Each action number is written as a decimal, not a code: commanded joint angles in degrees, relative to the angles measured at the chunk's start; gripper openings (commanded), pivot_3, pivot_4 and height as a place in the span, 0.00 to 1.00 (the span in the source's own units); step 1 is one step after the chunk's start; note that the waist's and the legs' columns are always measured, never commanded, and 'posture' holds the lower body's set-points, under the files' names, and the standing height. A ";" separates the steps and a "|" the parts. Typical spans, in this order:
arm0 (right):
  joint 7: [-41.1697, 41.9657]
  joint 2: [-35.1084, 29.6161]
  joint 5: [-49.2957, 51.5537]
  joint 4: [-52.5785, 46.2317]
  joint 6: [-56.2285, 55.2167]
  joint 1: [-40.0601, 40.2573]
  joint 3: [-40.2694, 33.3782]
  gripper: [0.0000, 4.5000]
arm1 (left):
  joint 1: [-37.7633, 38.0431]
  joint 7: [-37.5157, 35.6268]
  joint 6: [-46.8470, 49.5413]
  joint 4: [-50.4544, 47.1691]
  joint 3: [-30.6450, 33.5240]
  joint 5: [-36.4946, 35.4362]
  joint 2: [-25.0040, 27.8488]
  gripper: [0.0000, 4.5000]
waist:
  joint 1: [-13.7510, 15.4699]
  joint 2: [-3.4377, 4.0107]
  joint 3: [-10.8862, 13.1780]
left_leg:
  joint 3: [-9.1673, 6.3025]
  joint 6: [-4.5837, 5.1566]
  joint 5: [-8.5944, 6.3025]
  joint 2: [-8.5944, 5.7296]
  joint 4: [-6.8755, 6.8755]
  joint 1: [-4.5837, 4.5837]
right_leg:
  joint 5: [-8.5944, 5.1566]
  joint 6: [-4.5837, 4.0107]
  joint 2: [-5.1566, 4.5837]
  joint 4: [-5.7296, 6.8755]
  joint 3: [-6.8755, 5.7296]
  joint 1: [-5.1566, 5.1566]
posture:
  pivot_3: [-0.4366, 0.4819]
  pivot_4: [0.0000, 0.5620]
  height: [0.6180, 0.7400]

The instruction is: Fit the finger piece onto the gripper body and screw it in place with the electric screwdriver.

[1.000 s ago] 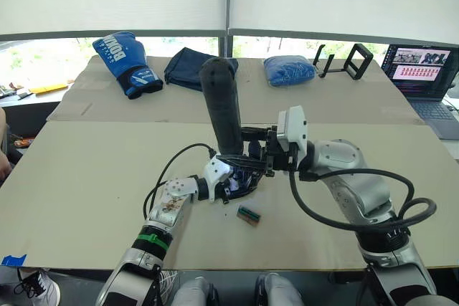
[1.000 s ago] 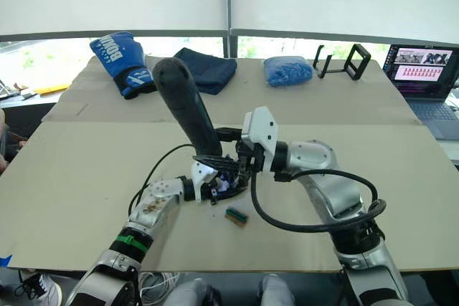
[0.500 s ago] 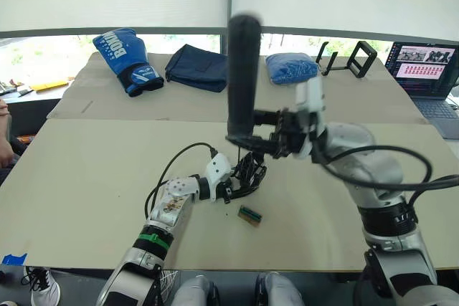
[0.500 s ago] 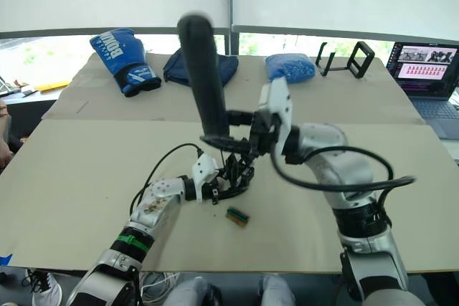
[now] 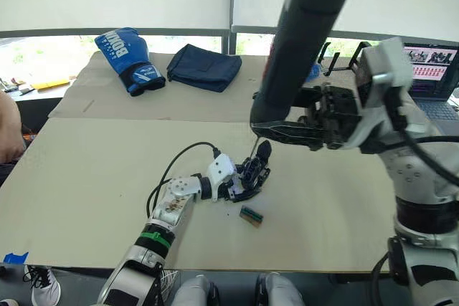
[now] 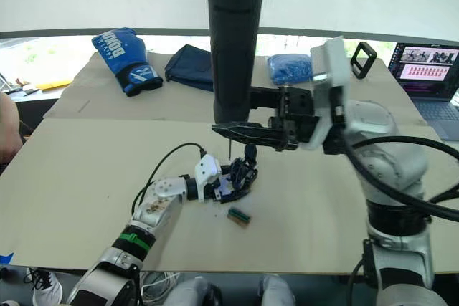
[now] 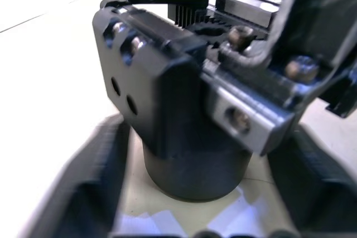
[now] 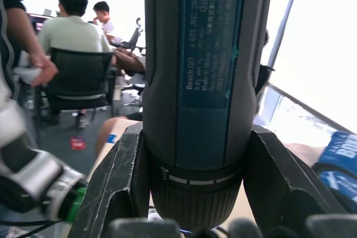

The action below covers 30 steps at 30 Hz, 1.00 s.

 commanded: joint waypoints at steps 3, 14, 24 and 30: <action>-3.77 -6.23 8.87 -3.29 5.31 0.13 -9.01 0.42 | 4.13 0.63 1.02 -3.57 1.72 -0.29 3.58 0.99 | -0.37 -0.01 0.02 | 0.01 -0.01 0.00 0.02 -0.02 0.01 | 0.00 0.00 0.00 0.01 0.03 -0.03 | 0.48 0.27 1.00; -0.87 -32.99 0.82 6.49 15.50 15.45 -20.64 0.42 | 15.18 -9.10 -3.91 -15.41 17.43 -17.01 15.62 0.99 | -0.21 0.18 0.25 | 0.05 -0.03 0.00 0.04 -0.09 -0.06 | -0.02 -0.01 -0.04 -0.04 0.38 -0.15 | 0.48 0.27 1.00; 6.53 -46.47 -10.89 19.30 27.43 19.95 0.74 0.42 | 14.00 -24.22 0.55 -18.64 20.52 -24.04 28.87 0.99 | -0.35 0.32 0.32 | 0.29 -0.07 0.04 0.04 -0.01 -0.60 | -0.03 0.03 0.04 0.05 0.34 -0.89 | 0.48 0.27 1.00; 5.81 -39.25 -25.54 28.55 18.33 17.36 13.59 0.42 | 14.92 -21.01 2.59 -22.22 21.26 -24.24 28.26 0.99 | -0.44 0.45 0.40 | 0.41 -0.16 0.09 0.02 -0.03 -0.61 | -0.05 0.13 0.46 0.04 0.41 -0.92 | 0.48 0.27 1.00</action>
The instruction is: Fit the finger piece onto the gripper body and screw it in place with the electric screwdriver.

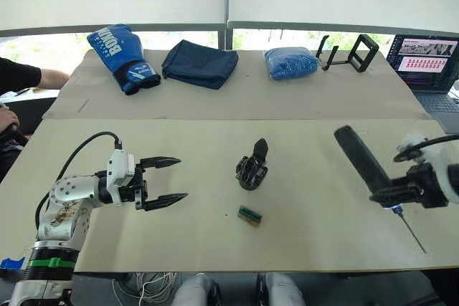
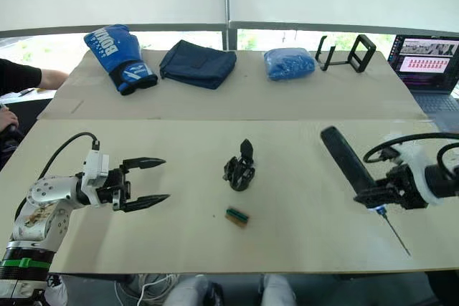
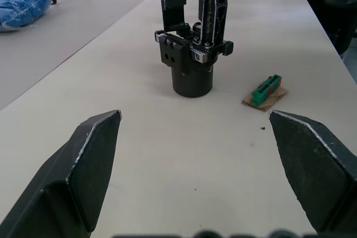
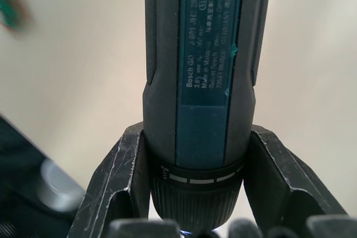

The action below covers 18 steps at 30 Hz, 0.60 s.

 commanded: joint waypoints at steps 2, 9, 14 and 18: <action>0.86 5.49 -10.14 9.68 -7.09 -7.02 5.48 0.42 | 0.58 2.13 0.88 -4.09 1.06 -0.15 0.25 0.99 | -0.35 0.05 0.06 | 0.10 -0.07 0.05 -0.01 0.04 0.00 | 0.01 0.06 0.16 0.00 0.08 0.00 | 0.48 0.27 1.00; 5.88 11.63 -18.77 19.16 -7.95 -16.65 12.73 0.42 | 3.62 4.53 1.74 -8.81 1.33 -0.51 -0.50 0.99 | -1.05 0.11 0.08 | 0.11 -0.32 0.23 0.09 -0.01 0.09 | -0.15 0.34 0.46 0.05 0.21 0.00 | 0.48 0.27 1.00; 7.29 13.81 -22.10 22.02 -8.68 -19.00 13.18 0.42 | 4.90 5.74 2.59 -9.90 2.50 -1.16 -0.30 0.99 | -1.04 0.12 0.07 | 0.10 -0.37 0.26 0.12 -0.03 0.10 | 0.04 0.00 0.48 0.12 0.21 -0.01 | 0.48 0.27 1.00; 8.24 13.97 -22.83 22.39 -8.82 -19.60 11.46 0.70 | 5.60 6.10 2.13 -8.78 3.46 -0.57 0.01 1.00 | -1.05 0.12 0.07 | 0.11 -0.37 0.26 0.11 -0.01 0.10 | 0.05 0.00 0.48 0.12 0.21 -0.01 | 0.48 0.27 1.00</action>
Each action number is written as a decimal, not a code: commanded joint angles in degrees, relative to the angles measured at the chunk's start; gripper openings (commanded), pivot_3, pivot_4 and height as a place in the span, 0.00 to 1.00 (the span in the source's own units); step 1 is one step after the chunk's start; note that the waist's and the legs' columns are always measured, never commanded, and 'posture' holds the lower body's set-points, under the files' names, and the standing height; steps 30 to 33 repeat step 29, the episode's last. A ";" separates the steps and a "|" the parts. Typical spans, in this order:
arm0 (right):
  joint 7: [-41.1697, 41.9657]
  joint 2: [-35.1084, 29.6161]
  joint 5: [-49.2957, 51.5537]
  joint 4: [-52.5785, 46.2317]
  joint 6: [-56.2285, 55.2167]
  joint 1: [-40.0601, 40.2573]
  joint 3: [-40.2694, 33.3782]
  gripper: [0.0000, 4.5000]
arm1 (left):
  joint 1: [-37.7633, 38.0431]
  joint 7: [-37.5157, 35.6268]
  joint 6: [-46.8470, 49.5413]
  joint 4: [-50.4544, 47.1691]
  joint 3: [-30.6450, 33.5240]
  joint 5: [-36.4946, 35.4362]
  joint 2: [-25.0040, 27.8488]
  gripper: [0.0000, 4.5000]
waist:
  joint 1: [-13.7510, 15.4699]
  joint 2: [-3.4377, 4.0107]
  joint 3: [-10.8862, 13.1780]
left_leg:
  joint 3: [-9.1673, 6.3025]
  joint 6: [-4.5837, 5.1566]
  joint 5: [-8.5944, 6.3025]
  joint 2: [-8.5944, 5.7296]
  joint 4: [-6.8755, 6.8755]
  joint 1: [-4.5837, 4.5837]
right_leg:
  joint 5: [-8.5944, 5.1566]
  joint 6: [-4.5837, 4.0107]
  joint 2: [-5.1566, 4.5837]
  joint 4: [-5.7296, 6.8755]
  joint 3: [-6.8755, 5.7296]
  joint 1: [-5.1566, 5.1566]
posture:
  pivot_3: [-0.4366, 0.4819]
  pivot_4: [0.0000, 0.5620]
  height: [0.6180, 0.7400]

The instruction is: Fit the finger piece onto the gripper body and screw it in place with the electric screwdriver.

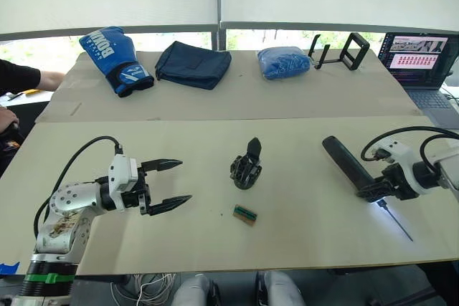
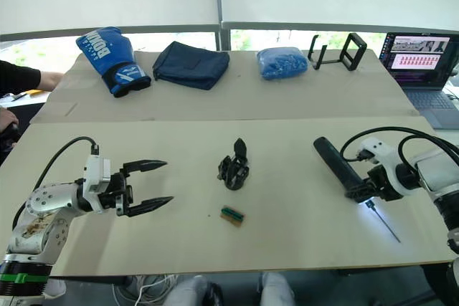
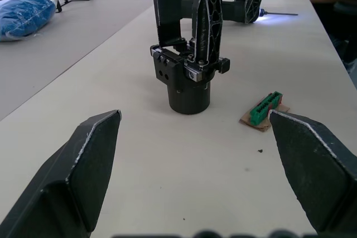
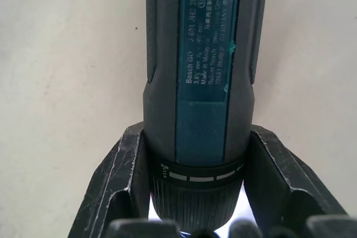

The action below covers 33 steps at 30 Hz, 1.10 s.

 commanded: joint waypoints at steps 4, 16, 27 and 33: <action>1.90 -4.92 1.14 -3.71 -0.19 0.62 -7.69 1.00 | 1.59 1.58 -1.13 0.20 3.14 0.89 1.50 1.00 | 0.23 0.03 0.00 | 0.00 0.00 0.00 -0.01 -0.01 -0.01 | 0.00 0.00 -0.02 0.02 0.00 -0.01 | 0.48 0.27 1.00; 10.78 -1.80 13.66 -28.21 -26.30 26.06 -42.13 1.00 | 4.79 10.00 -6.84 6.60 7.14 9.79 3.83 1.00 | 0.43 -0.05 -0.04 | -0.03 -0.02 0.00 0.01 -0.04 0.22 | -0.03 0.05 0.04 0.09 0.00 0.18 | 0.48 0.27 1.00; 12.84 16.32 13.80 -35.54 -57.95 39.70 -45.45 1.00 | 7.54 11.75 -9.05 7.72 7.93 11.26 4.04 1.00 | 1.18 -0.11 -0.04 | -0.03 -0.02 -0.02 -0.02 -0.14 0.86 | -0.22 0.32 0.01 -0.07 0.03 0.87 | 0.48 0.27 1.00; 10.70 17.68 13.54 -36.11 -58.60 41.58 -44.89 1.00 | 8.35 12.30 -9.05 6.78 8.13 11.11 3.79 1.00 | 1.26 -0.16 -0.06 | -0.06 -0.03 -0.02 0.00 -0.15 0.91 | -0.20 0.25 -0.01 -0.05 0.04 0.90 | 0.48 0.27 1.00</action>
